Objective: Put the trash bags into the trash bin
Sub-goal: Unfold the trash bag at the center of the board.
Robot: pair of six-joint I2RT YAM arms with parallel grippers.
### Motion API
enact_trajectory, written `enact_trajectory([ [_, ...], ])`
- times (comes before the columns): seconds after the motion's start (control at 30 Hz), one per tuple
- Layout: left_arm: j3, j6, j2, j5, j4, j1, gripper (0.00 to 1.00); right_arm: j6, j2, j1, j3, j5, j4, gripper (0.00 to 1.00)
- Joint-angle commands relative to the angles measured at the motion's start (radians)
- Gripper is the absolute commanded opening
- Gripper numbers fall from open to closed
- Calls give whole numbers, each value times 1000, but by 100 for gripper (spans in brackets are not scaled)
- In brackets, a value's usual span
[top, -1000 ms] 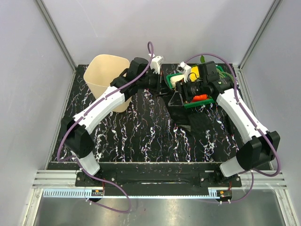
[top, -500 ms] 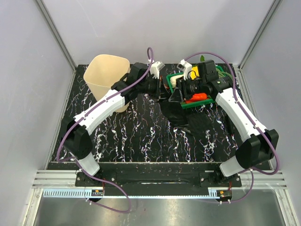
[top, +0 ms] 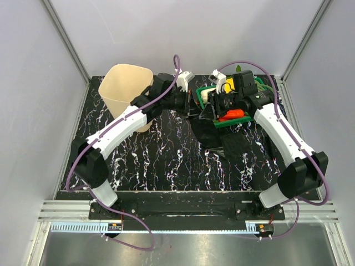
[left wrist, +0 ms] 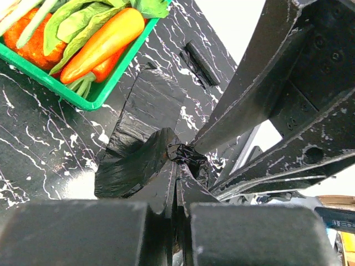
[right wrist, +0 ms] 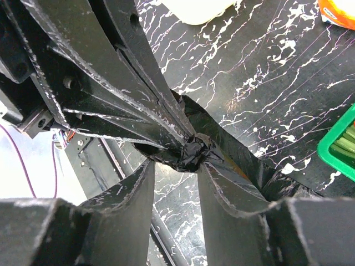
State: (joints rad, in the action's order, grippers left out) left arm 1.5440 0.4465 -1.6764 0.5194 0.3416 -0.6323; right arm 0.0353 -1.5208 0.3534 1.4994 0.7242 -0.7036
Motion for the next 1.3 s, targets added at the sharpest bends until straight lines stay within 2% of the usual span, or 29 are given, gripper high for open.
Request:
enact_trajectory([
  [0.0, 1, 21, 41, 42, -56, -6, 0, -5, -15, 9, 21, 14, 32, 40],
  [0.17, -8, 20, 46, 53, -59, -9, 0, 2, -27, 9, 33, 26, 32, 27],
  [0.33, -15, 14, 50, 50, -62, -9, 0, 11, -22, 9, 35, 20, 30, 0],
  [0.8, 8, -153, 63, 42, 2, 71, 0, 202, 70, 9, 16, -117, -194, 0],
  [1.27, 50, -390, 60, 99, 105, 103, 0, 288, 137, 7, -14, -192, -267, 0],
])
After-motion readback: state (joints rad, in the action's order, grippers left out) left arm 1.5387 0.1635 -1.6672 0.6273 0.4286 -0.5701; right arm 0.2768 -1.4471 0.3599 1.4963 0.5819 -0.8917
